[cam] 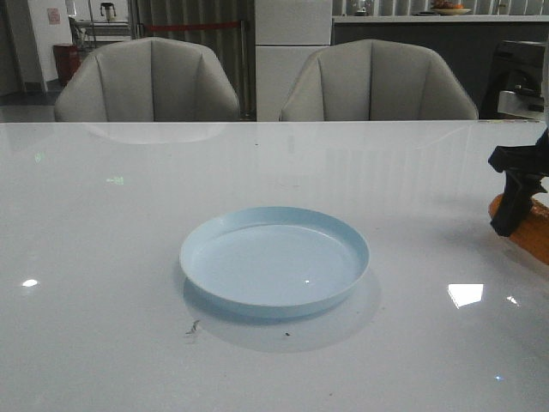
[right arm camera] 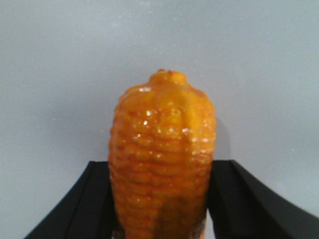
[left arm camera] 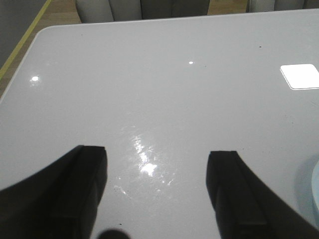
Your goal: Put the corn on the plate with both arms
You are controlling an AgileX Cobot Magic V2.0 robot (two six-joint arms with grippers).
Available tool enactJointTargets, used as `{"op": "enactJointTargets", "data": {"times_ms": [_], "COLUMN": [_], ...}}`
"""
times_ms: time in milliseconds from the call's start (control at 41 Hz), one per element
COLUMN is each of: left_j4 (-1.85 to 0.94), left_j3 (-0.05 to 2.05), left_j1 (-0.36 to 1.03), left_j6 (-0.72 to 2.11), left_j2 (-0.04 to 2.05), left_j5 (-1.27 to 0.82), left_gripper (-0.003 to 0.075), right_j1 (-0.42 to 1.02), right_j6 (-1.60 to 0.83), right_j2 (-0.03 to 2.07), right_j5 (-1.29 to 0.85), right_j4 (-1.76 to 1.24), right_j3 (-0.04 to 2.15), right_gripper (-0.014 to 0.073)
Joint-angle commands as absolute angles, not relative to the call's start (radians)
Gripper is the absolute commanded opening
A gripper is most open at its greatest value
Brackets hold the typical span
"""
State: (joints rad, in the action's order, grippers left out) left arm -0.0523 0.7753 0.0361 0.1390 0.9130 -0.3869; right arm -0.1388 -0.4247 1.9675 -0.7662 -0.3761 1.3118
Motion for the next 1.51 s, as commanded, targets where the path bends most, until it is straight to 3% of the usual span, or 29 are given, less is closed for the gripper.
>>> {"op": "enactJointTargets", "data": {"times_ms": [0, 244, 463, 828, 1169, 1291, 1486], "left_j4": [-0.057, -0.057, -0.065, -0.070, -0.076, -0.076, -0.076], "left_j3": [0.803, 0.803, 0.803, 0.803, 0.803, 0.803, 0.803], "left_j1": [0.034, 0.034, 0.034, 0.034, 0.034, 0.034, 0.034], "left_j6": [0.130, 0.130, 0.130, 0.130, 0.130, 0.130, 0.130], "left_j2": [0.899, 0.899, 0.899, 0.899, 0.899, 0.899, 0.899], "left_j5": [-0.313, -0.313, -0.307, -0.305, -0.305, -0.305, -0.305], "left_gripper": [0.0488, 0.0488, 0.0488, 0.0488, 0.0488, 0.0488, 0.0488], "right_j1": [-0.141, -0.098, 0.065, 0.390, 0.453, 0.453, 0.453], "right_j6": [-0.429, -0.429, -0.429, -0.430, -0.429, -0.429, -0.429], "right_j2": [1.913, 1.892, 1.880, 1.952, 2.095, 2.114, 2.116], "right_j5": [-0.832, -0.941, -0.980, -0.970, -1.106, -1.114, -1.064], "right_j4": [-0.386, -0.454, -0.457, -0.446, -0.406, -0.395, -0.395], "right_j3": [1.411, 1.653, 1.837, 1.862, 1.862, 1.862, 1.862], "right_gripper": [0.0066, 0.0066, 0.0066, 0.0066, 0.0083, 0.0205, 0.0607]}}
